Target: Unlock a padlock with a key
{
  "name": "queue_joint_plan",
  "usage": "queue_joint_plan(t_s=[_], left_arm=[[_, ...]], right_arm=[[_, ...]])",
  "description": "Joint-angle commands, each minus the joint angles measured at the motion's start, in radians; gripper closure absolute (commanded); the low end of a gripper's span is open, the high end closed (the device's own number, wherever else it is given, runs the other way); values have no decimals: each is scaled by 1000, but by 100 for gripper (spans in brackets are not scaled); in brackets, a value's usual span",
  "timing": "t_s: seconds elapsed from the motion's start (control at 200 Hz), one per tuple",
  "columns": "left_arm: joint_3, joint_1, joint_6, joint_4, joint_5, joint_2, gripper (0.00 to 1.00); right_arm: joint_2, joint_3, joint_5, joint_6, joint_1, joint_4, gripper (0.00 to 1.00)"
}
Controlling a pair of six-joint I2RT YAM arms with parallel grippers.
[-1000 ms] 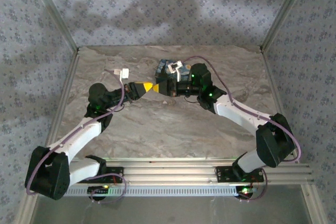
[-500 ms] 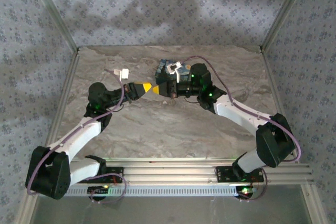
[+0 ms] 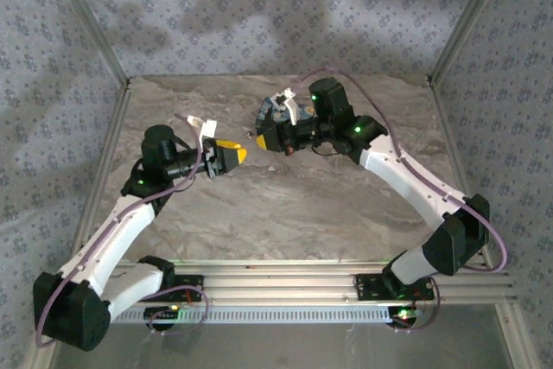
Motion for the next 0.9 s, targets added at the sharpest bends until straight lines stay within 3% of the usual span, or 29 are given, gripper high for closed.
queue_joint_plan(t_s=[0.0, 0.11, 0.3, 0.54, 0.7, 0.894], left_arm=[[40, 7, 249, -221, -62, -54, 47], [11, 7, 284, -171, -55, -93, 44], [-38, 6, 282, -31, 63, -103, 42], [-39, 6, 275, -9, 159, -69, 43], [-20, 4, 277, -21, 241, -13, 50], [-8, -6, 231, 14, 258, 46, 55]], right_arm=[[57, 127, 67, -265, 18, -398, 100], [110, 233, 147, -375, 52, -563, 100], [211, 377, 282, -483, 109, -763, 100], [234, 419, 263, -510, 132, -804, 100], [237, 426, 240, -524, 133, -815, 100], [245, 433, 219, -536, 140, -832, 100]])
